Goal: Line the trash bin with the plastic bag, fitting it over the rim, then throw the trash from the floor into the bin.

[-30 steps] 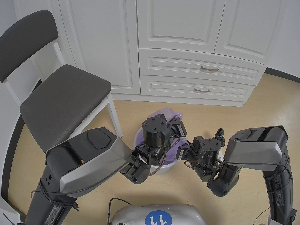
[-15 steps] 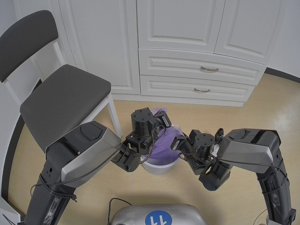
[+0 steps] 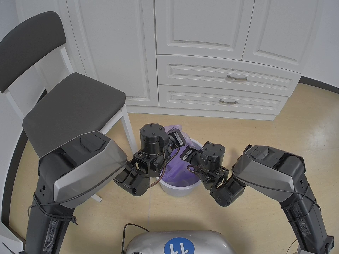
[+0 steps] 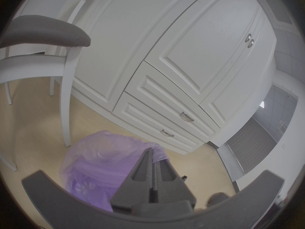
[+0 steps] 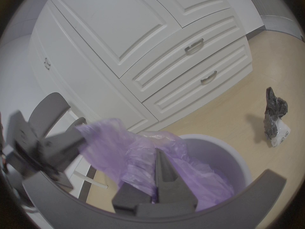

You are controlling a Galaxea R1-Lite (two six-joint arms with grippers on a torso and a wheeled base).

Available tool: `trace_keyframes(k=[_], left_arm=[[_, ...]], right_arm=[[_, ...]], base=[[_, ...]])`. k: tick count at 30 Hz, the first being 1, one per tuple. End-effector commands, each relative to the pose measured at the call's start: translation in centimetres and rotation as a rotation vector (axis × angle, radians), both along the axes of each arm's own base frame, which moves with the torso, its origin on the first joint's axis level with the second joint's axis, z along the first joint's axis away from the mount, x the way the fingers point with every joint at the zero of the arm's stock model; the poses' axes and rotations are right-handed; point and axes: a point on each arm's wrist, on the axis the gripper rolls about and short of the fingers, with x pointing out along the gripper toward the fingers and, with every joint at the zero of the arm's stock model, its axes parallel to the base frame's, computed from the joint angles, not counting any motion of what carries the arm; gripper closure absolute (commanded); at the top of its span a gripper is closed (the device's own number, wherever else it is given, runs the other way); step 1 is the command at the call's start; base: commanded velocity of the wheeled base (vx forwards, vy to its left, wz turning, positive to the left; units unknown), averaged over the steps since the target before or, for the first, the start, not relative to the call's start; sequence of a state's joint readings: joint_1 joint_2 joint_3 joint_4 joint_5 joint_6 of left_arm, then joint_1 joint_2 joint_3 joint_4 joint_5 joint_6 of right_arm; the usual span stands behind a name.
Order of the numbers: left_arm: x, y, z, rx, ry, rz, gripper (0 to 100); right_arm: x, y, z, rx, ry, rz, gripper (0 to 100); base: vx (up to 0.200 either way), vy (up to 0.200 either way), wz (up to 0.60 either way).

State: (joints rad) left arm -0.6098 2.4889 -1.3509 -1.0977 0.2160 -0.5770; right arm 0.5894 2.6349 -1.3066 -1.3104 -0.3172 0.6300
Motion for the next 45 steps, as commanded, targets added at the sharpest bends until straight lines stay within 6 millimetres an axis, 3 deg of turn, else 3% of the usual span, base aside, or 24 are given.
trace_keyframes(k=[1,7,14,15,17,26,30,37,45], left_arm=[[-1.1,-0.9,1.7,-0.023,-0.02,-0.026,100],[-2.1,-2.1,1.8,-0.026,-0.02,-0.06,100],[-3.1,-4.1,1.2,-0.025,-0.015,-0.104,100],[-3.4,-4.8,1.5,-0.024,-0.012,-0.117,100],[-3.4,-5.3,1.8,-0.026,0.002,-0.107,100],[-2.4,-6.1,3.2,-0.078,0.111,-0.047,100],[-0.4,-5.4,2.8,-0.117,0.223,0.009,100],[2.1,-4.5,0.8,-0.1,0.296,0.068,100],[2.7,-5.7,-2.5,-0.047,0.362,0.069,100]], right_arm=[[0.9,-0.6,-1.7,-0.008,0.016,-0.013,100],[1.9,-1.6,-2.8,-0.013,0.025,-0.03,100],[2.4,-4.2,-1.8,-0.054,0.033,-0.078,100],[2.4,-6.5,-1.0,-0.123,0.052,-0.06,100],[2.6,-7.8,-0.6,-0.129,0.061,-0.053,100],[4.2,-11.2,-0.3,-0.133,0.064,-0.097,100],[5.5,-12.8,-0.9,-0.151,0.127,-0.134,100],[6.6,-13.3,-1.4,-0.136,0.114,-0.16,100],[6.4,-12.3,-1.2,-0.073,0.093,-0.148,100]], base=[[0.0,0.0,0.0],[0.0,0.0,0.0],[0.0,0.0,0.0],[0.0,0.0,0.0],[0.0,0.0,0.0],[0.0,0.0,0.0],[0.0,0.0,0.0],[0.0,0.0,0.0],[0.0,0.0,0.0]])
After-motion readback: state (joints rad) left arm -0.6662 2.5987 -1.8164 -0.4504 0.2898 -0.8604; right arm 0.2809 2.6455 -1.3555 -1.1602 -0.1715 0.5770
